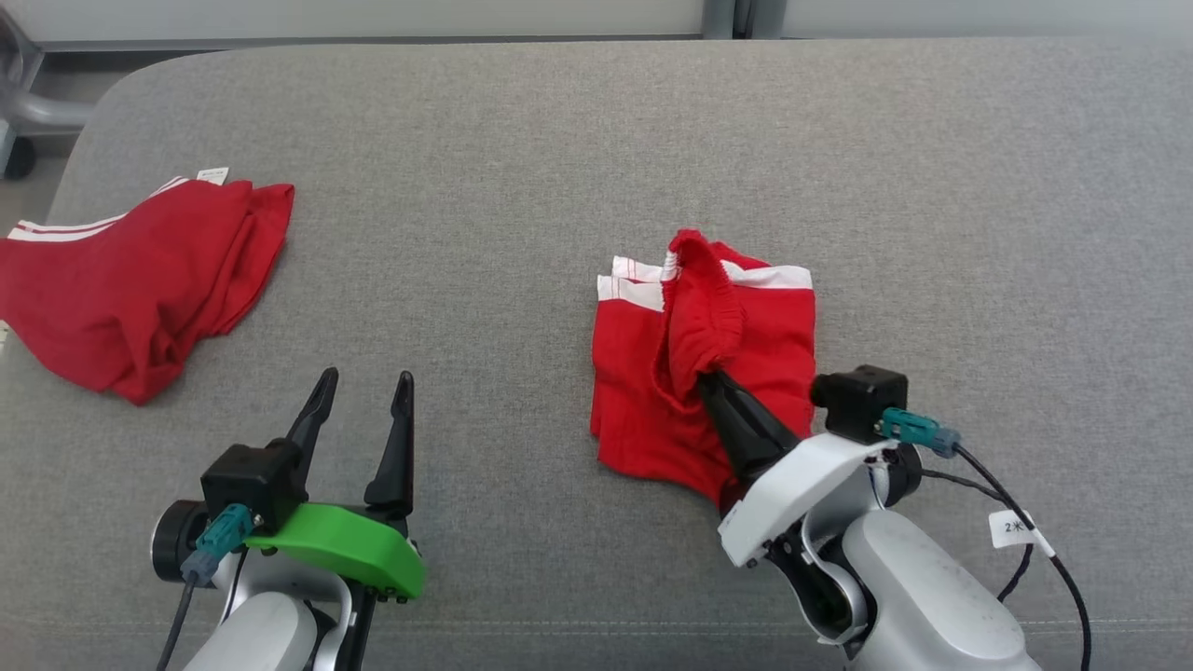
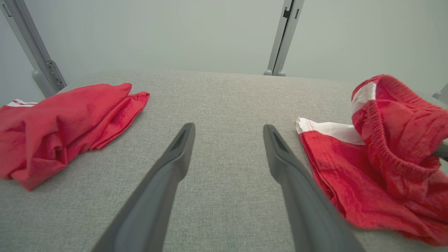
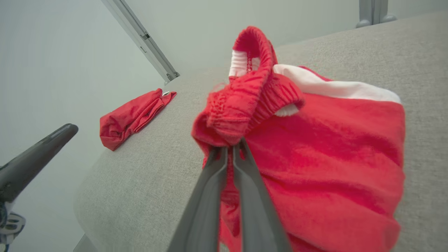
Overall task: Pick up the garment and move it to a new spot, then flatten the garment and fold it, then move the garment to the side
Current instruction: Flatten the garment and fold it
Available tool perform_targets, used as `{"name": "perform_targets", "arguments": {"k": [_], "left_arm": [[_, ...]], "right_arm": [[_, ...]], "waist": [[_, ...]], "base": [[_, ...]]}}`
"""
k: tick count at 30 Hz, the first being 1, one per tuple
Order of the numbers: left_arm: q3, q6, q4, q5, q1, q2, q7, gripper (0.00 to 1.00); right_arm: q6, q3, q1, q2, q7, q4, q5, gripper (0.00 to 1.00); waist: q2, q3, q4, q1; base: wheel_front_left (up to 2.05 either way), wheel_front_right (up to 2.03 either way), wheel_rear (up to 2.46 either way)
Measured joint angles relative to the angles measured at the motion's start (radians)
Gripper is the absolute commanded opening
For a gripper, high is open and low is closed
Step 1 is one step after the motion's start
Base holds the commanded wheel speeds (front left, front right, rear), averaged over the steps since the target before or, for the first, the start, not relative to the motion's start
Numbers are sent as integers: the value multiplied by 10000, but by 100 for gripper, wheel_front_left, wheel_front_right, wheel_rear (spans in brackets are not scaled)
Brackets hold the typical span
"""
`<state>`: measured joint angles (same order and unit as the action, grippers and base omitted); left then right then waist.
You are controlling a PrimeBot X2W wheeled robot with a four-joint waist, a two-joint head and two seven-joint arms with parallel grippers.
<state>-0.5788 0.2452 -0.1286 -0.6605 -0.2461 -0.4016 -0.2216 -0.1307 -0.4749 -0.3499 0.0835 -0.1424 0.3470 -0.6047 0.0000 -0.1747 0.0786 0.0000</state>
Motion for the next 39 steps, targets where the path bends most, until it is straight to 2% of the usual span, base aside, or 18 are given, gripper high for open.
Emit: {"name": "perform_targets", "arguments": {"k": [1,2,3,4,13,16,20,26,27,33,39], "left_arm": [[0,-2,-8,-2,-19,10,0,100],[8,-2,-23,-2,-20,13,-2,100],[12,-2,-29,-2,-19,15,-12,100],[12,0,-33,-4,-20,21,-13,100],[125,12,-69,-59,-24,12,-88,100],[205,29,-65,-75,-24,8,-128,100],[324,96,-38,-119,-15,-33,-171,100],[500,188,67,-115,24,-228,-221,100],[516,205,105,-115,108,-245,-230,100],[489,387,245,-69,392,-359,-228,100],[539,499,291,-115,683,-378,-257,100]], "right_arm": [[0,-128,-128,-44,-2,238,75,0],[0,-226,-252,-82,19,464,79,15],[0,-313,-336,-107,-4,606,67,55],[0,-376,-414,-140,-125,719,61,100],[0,-2075,-916,-186,-552,506,153,100],[0,-2128,-901,33,-838,132,514,100],[0,-1083,-588,265,-1091,-407,1208,100],[0,1154,369,253,-1158,-1168,2414,100],[0,1891,722,240,-1164,-1317,2715,100],[0,3848,2040,211,-972,-1712,3651,100],[0,4428,2814,105,-573,-2084,3893,100]], "waist": [[0,-26,46,0],[0,-50,89,0],[0,-78,120,0],[0,-102,150,0],[0,-218,116,0],[0,-197,40,0],[0,-104,-62,0],[0,86,-219,0],[0,170,-260,0],[0,489,-386,0],[0,740,-470,0]], "base": [[0,0,0],[0,0,0],[0,0,0],[0,0,0],[0,0,0],[0,0,0],[0,0,0],[0,0,0],[0,0,0],[0,0,0],[0,0,0]]}}
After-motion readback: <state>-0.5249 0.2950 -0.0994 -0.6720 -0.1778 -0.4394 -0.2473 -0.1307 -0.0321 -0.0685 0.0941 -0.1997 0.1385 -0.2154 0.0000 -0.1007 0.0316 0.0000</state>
